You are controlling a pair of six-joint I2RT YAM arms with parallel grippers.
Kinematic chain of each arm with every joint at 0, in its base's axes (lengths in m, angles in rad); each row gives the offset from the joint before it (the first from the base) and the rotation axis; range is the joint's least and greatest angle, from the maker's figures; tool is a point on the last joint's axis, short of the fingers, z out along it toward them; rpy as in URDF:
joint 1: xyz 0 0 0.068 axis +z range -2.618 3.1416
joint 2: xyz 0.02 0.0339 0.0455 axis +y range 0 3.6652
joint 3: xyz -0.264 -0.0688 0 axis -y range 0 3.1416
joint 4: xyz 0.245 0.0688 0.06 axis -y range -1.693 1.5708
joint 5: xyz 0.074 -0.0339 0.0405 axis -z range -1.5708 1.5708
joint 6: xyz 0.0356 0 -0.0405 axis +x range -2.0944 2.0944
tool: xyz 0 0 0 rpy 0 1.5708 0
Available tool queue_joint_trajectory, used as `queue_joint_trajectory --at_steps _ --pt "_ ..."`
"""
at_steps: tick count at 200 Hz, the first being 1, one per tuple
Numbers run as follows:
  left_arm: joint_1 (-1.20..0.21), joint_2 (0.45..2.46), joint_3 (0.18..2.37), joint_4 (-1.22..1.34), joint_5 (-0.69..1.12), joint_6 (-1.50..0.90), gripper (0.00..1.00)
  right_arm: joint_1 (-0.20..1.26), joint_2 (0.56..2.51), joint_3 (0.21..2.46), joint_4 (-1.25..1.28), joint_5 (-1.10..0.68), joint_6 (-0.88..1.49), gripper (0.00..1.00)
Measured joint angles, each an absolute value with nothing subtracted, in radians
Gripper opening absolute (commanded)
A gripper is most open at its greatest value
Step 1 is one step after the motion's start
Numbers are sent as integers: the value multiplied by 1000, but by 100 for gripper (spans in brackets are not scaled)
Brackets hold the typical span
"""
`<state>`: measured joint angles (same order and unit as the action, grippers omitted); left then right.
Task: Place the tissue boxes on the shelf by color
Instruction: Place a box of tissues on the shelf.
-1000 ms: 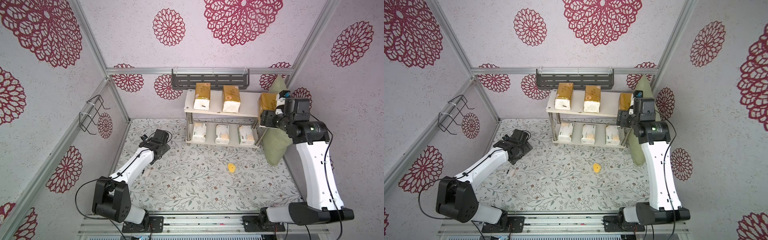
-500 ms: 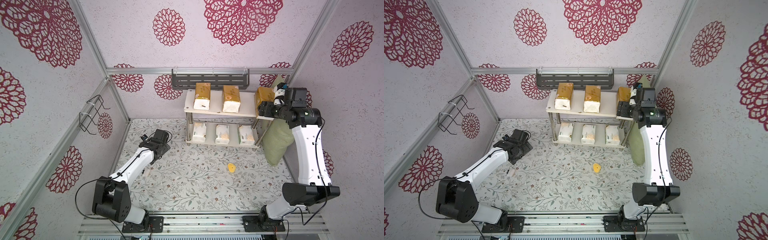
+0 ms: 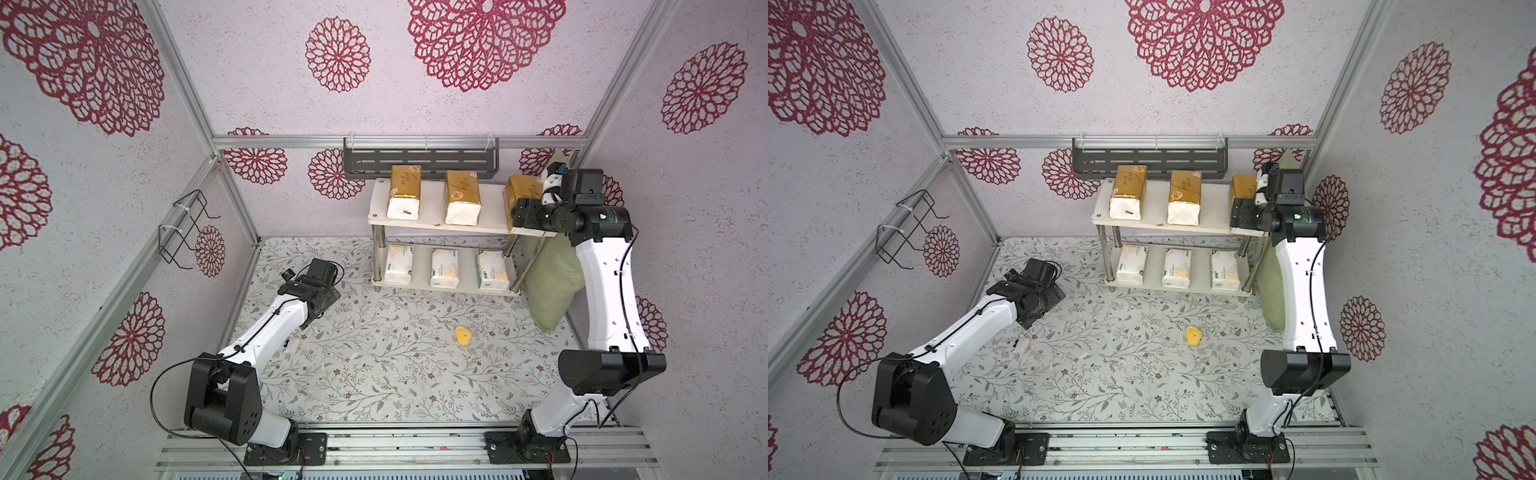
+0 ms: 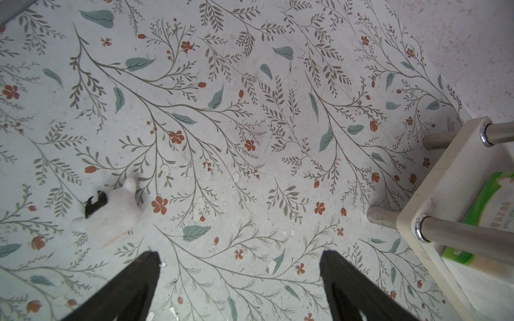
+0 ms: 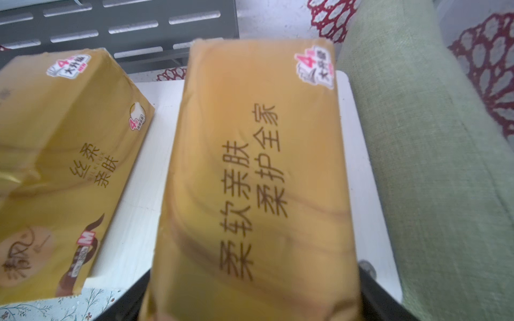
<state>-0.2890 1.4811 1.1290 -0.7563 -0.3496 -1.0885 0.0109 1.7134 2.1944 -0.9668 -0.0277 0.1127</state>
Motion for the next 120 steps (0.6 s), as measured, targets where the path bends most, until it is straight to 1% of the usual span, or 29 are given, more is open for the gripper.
queue_joint_trajectory --at_steps 34,120 --pt "-289 1480 1129 -762 -350 -1090 97 11 1727 2195 -940 -27 112 89" --pt "-289 1449 1126 -772 -361 -1094 97 11 1740 2165 -857 -20 123 90"
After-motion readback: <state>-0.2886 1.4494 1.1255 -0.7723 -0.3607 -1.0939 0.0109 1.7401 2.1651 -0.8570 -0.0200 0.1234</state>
